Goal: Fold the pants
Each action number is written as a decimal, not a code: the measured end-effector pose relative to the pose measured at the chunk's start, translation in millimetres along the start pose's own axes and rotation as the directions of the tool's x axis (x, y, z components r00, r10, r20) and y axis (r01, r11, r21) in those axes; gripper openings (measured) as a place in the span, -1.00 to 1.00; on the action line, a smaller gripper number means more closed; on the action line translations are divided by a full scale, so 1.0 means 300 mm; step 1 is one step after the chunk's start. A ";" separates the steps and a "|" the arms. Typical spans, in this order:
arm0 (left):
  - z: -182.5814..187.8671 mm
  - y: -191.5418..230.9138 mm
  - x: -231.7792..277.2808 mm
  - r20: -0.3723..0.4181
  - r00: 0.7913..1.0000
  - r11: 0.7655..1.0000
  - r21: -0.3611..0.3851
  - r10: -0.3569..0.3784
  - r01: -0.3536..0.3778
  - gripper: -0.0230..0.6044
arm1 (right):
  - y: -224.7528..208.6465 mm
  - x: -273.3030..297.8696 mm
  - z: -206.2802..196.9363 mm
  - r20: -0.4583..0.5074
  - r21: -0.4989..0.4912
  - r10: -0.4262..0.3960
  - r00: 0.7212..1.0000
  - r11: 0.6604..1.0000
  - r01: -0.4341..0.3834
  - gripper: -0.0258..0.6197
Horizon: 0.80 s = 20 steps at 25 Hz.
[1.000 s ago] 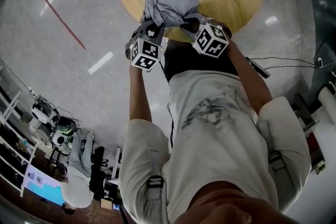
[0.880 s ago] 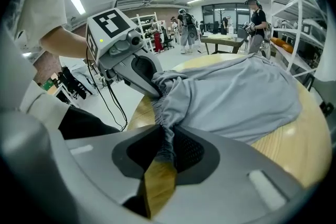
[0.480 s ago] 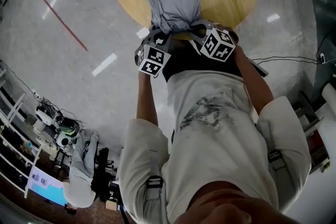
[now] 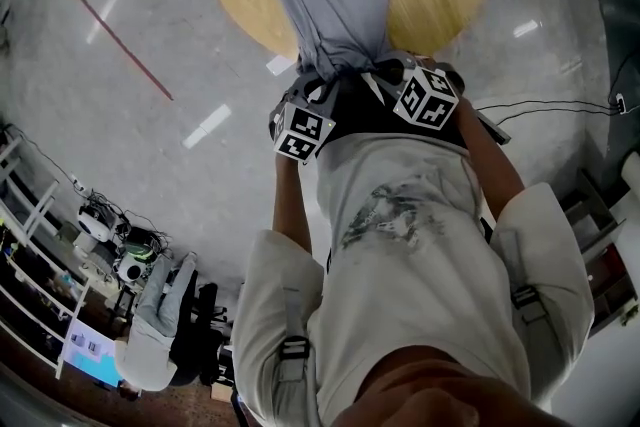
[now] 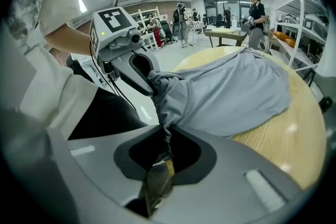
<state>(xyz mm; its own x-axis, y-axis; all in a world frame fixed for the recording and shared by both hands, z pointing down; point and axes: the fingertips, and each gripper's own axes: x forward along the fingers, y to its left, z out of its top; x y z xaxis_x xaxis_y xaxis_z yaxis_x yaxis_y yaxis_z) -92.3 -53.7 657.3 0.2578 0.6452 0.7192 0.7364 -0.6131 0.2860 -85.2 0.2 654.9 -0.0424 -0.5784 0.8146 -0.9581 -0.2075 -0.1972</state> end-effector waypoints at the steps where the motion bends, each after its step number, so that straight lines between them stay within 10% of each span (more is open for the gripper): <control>1: 0.011 -0.002 -0.005 0.008 1.000 1.000 -0.002 0.004 -0.004 -0.82 | -0.002 -0.010 0.003 0.002 0.000 -0.005 1.000 1.000 0.005 -0.77; 20: 0.256 0.112 -0.078 0.106 0.992 0.997 -0.003 0.073 -0.073 -0.82 | -0.180 -0.150 0.150 0.069 -0.018 -0.049 0.996 0.999 0.050 -0.77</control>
<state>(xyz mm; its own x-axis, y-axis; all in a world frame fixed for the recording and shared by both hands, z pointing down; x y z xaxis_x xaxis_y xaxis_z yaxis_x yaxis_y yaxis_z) -25.5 -54.4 601.4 0.3756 0.6433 0.6671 0.7136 -0.6601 0.2348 -18.7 1.9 604.4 0.0243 -0.6209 0.7835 -0.9641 -0.2218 -0.1459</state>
